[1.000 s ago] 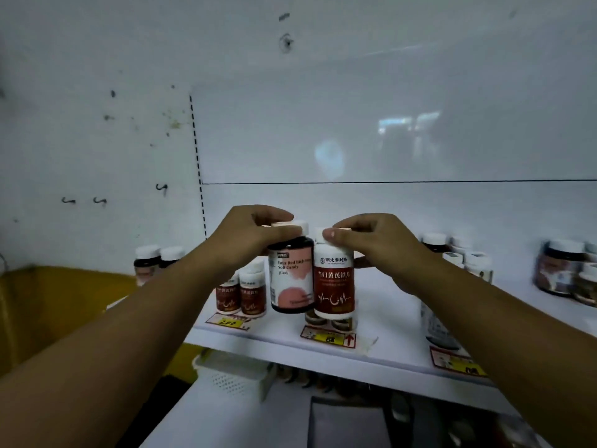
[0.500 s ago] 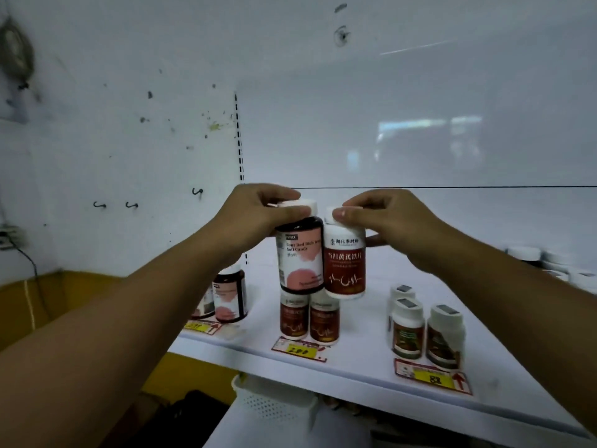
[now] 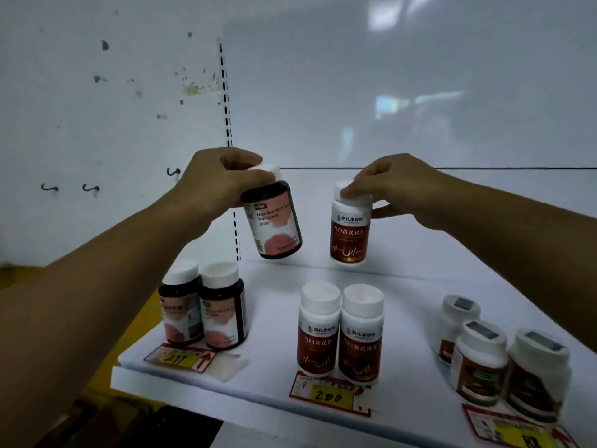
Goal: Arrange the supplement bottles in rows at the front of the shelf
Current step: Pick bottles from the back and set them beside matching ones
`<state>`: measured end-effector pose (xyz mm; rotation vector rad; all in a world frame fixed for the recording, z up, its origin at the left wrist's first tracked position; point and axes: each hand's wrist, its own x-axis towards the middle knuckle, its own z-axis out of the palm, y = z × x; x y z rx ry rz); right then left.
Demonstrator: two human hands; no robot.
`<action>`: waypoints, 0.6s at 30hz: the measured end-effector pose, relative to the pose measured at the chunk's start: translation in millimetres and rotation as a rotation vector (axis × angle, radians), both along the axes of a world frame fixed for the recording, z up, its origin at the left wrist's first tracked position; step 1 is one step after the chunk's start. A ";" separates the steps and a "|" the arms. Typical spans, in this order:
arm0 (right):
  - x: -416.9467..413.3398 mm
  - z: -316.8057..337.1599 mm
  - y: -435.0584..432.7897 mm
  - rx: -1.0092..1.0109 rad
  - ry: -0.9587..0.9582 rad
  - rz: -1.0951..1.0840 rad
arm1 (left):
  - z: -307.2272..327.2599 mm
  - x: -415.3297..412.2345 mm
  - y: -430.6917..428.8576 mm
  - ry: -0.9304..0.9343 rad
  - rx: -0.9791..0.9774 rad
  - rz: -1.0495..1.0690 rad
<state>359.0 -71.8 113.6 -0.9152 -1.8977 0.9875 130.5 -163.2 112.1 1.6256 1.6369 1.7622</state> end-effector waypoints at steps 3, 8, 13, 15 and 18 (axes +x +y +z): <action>-10.1 -11.2 21.3 -0.039 -0.166 0.071 | 2.7 -9.6 10.8 0.045 -0.058 0.025; -34.5 -34.0 39.0 -0.096 -0.390 0.217 | 7.3 -26.9 27.4 0.157 -0.185 0.070; -48.5 -50.8 43.7 -0.151 -0.553 0.318 | 5.7 -51.3 42.7 0.178 -0.240 0.079; -50.1 -55.6 44.0 -0.171 -0.611 0.335 | 4.6 -63.0 48.2 0.189 -0.265 0.067; -48.9 -54.6 44.1 -0.208 -0.672 0.346 | 1.9 -83.1 56.0 0.219 -0.317 0.063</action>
